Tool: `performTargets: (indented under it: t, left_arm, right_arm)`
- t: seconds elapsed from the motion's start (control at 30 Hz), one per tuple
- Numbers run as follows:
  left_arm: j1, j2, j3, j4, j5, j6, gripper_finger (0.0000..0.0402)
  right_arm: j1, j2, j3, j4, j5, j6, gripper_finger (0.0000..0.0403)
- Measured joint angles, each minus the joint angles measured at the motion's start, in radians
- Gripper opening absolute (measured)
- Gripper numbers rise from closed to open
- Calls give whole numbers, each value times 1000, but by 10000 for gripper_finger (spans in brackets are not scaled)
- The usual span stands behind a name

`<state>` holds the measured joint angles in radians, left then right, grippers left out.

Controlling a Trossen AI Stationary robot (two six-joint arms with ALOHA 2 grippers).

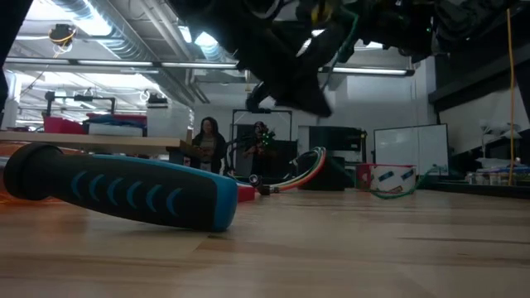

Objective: Coil cords
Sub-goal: Coil the green wire into the black spool

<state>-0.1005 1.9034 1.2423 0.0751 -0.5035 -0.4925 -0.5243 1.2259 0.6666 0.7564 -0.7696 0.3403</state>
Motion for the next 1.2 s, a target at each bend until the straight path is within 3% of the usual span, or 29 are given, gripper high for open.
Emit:
performTargets:
  t: [0.23,0.43,0.87,1.2]
  left_arm:
    - [-11,0,0,-199,-44,-202,2]
    - [-27,-22,0,-344,-43,-304,1]
    - [5,-123,0,-493,-43,-366,0]
    - [94,-129,0,-491,5,-357,0]
  right_arm:
    - [0,0,0,-60,-169,5,1]
    - [0,0,0,-240,-236,-68,1]
    - [0,0,0,-721,-5,-345,1]
    - [2,0,0,-810,26,-383,1]
